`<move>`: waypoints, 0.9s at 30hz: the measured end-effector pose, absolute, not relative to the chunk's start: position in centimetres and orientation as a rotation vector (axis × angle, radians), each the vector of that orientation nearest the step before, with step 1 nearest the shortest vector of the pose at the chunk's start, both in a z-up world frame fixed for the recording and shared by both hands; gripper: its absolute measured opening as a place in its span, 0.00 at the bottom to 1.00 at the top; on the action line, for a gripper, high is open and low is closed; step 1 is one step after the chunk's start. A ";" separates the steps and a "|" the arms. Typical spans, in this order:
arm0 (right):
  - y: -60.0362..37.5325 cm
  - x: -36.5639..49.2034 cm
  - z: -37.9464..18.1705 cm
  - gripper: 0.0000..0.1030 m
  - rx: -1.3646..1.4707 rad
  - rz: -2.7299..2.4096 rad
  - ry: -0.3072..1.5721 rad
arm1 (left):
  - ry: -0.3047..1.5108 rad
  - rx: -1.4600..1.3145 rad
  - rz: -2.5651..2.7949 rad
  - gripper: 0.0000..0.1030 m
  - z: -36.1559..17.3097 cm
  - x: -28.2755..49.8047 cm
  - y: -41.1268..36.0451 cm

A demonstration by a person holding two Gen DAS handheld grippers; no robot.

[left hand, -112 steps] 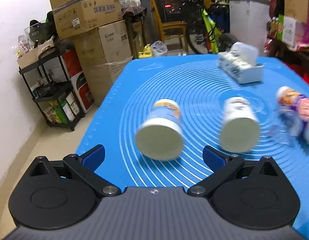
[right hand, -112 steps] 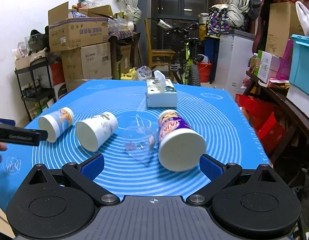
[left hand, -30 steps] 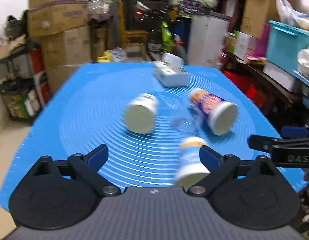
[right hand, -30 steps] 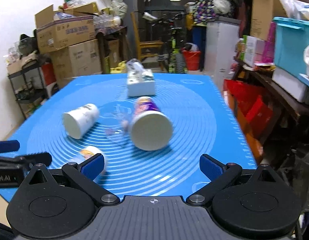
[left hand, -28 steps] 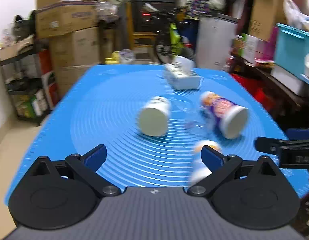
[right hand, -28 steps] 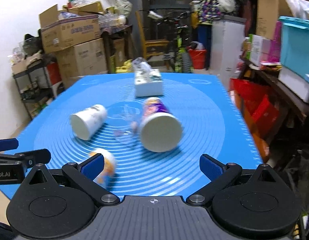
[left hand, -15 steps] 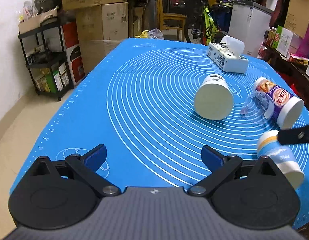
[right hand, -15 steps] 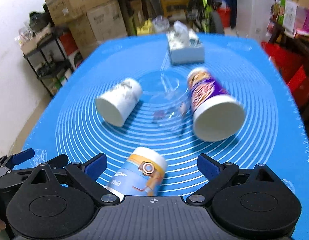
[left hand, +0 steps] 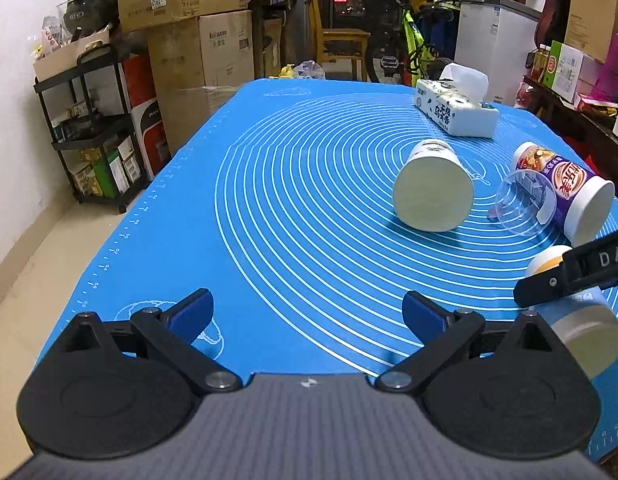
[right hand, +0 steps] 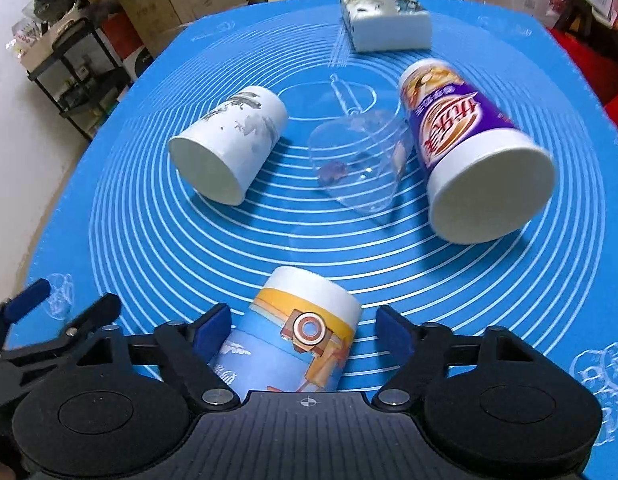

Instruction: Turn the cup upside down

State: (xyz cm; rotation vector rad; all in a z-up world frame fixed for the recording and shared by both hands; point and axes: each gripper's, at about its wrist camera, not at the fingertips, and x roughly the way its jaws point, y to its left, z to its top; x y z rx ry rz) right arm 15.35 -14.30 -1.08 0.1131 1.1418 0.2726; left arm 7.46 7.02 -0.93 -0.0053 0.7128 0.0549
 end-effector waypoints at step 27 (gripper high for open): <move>-15.7 6.4 -2.5 0.62 -0.174 0.184 0.302 | 0.598 -0.028 0.077 0.97 0.0 6.3 6.5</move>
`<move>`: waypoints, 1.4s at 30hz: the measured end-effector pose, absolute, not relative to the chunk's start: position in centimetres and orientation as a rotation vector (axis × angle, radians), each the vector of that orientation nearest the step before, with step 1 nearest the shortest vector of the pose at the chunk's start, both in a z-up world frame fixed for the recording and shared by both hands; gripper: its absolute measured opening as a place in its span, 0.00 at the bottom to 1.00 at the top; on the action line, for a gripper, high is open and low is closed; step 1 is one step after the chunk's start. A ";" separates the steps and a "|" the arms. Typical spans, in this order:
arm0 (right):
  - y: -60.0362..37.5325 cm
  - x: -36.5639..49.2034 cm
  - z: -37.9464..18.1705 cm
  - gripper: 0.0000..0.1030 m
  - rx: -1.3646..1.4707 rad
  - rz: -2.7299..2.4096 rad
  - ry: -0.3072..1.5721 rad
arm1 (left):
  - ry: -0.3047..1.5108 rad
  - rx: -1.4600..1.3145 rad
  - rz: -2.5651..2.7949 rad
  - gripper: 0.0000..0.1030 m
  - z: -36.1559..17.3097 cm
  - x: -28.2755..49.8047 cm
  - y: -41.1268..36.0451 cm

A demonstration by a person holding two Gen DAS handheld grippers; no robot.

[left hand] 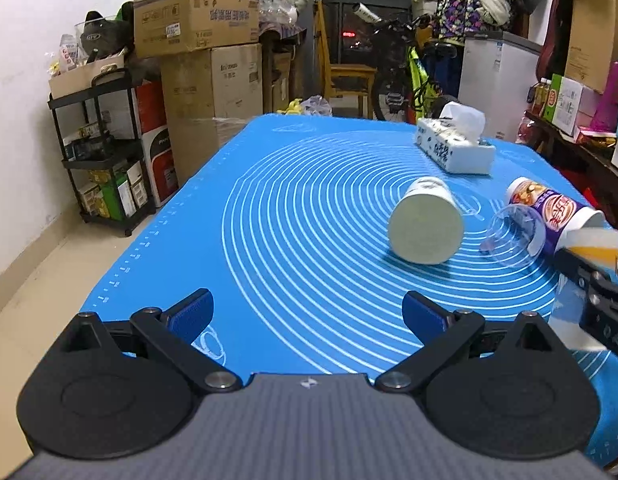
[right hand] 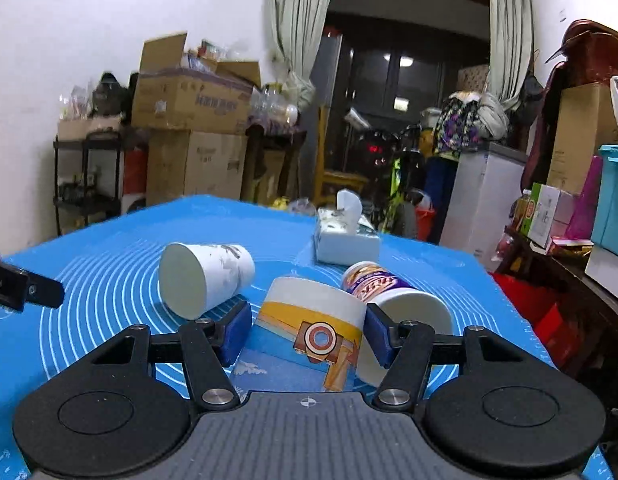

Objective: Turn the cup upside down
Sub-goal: 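Rotate the printed cup with the right gripper and set it rim-down on the mat, then open the right gripper and withdraw from the inverted cup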

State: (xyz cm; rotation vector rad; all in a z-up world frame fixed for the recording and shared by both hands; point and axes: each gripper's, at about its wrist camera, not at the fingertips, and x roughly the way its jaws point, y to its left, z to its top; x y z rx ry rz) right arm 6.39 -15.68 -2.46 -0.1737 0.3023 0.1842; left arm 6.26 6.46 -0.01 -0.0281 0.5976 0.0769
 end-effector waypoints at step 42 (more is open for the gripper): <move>-24.5 -5.8 -1.0 0.76 -0.051 0.234 0.541 | 0.668 0.030 -0.097 0.97 0.8 -3.7 -4.2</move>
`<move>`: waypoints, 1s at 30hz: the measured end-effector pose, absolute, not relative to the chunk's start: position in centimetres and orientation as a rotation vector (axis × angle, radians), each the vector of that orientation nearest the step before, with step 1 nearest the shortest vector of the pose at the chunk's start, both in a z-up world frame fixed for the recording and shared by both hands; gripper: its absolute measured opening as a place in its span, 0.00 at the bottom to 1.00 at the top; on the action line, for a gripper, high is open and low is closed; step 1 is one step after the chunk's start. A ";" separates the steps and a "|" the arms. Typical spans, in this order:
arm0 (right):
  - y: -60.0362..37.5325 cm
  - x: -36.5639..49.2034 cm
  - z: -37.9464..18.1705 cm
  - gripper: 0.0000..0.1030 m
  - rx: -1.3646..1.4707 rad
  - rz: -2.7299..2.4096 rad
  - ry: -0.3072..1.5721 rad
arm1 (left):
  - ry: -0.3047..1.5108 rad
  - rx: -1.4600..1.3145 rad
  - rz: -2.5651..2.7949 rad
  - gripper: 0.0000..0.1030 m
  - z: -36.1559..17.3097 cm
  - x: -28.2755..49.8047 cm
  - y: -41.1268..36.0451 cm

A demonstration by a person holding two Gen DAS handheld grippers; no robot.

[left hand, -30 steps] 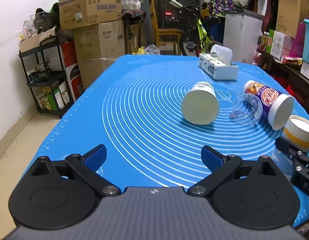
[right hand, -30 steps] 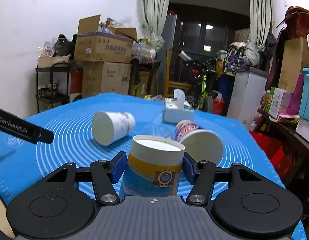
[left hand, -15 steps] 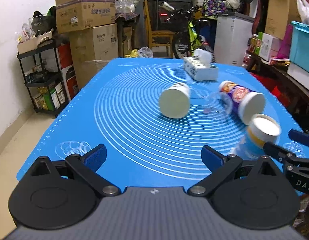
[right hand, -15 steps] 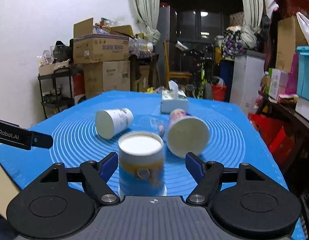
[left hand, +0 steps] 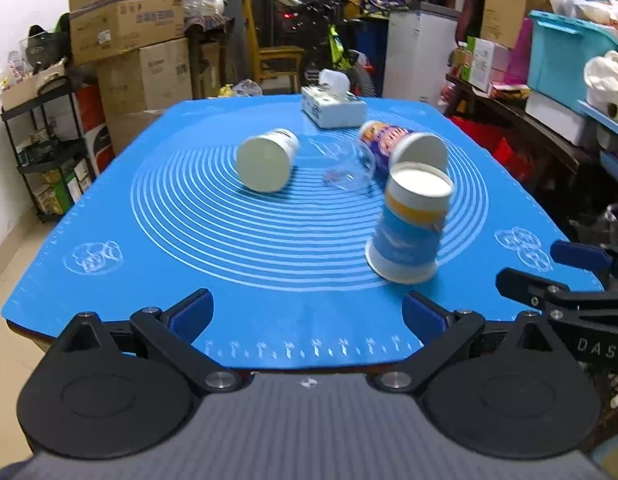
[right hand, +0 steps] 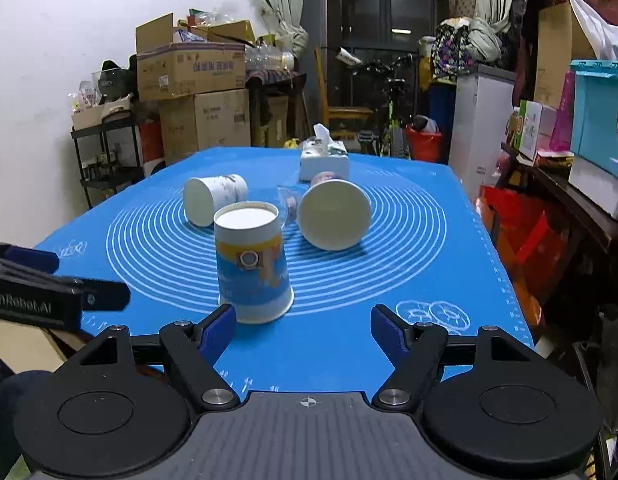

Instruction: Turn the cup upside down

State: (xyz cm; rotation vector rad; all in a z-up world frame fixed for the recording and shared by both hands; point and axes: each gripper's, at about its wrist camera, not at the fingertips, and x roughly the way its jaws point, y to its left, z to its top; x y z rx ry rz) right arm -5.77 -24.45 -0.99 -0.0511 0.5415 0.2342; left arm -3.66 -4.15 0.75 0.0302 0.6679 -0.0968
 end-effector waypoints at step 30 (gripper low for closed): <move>-24.9 -6.7 -0.6 0.76 -0.058 0.215 0.610 | 0.677 0.065 -0.132 0.97 0.2 -4.6 -5.3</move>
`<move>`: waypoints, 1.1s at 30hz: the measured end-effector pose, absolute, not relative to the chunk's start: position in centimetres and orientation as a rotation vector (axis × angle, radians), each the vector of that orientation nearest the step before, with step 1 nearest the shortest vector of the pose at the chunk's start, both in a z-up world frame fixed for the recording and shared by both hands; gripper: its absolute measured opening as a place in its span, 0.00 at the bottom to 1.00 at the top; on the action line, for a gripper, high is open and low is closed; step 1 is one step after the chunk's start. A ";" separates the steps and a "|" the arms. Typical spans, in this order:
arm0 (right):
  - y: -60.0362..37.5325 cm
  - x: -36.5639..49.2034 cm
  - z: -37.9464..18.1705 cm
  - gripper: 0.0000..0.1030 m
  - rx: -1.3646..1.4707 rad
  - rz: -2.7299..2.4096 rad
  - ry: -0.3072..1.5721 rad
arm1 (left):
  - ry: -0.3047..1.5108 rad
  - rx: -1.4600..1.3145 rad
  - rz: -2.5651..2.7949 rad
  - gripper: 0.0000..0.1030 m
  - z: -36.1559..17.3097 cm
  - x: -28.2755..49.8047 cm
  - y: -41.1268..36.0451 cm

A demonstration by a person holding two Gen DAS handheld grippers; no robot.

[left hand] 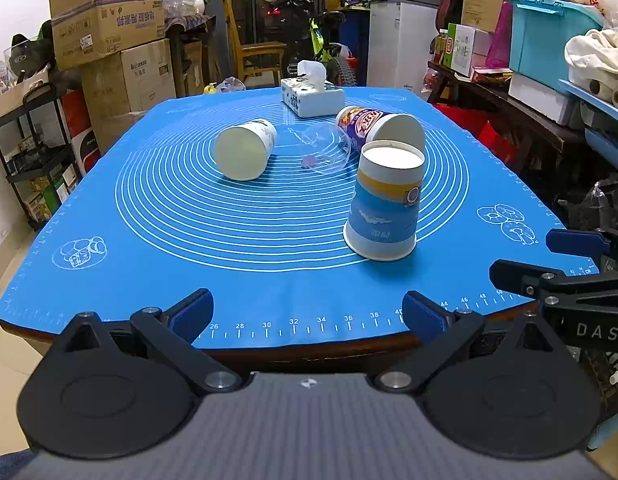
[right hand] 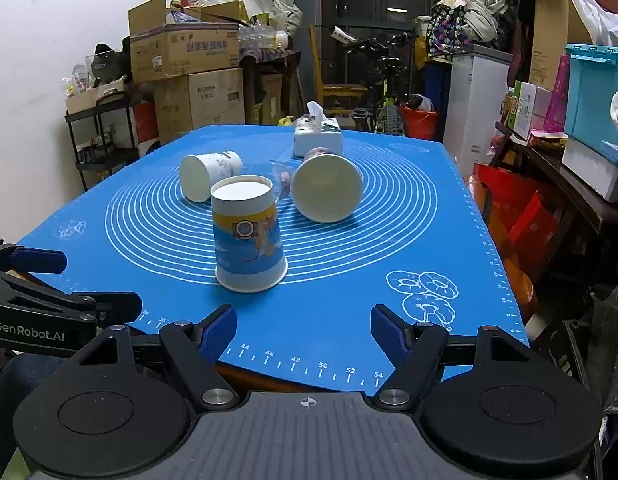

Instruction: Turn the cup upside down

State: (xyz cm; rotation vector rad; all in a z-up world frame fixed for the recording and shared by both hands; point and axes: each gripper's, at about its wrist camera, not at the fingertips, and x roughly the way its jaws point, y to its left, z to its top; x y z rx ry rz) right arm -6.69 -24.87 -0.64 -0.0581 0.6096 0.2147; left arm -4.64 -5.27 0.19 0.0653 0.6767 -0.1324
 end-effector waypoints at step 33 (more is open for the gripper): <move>-25.2 -6.3 -0.9 0.76 -0.053 0.205 0.628 | 0.677 0.065 -0.132 0.97 0.2 -4.6 -5.3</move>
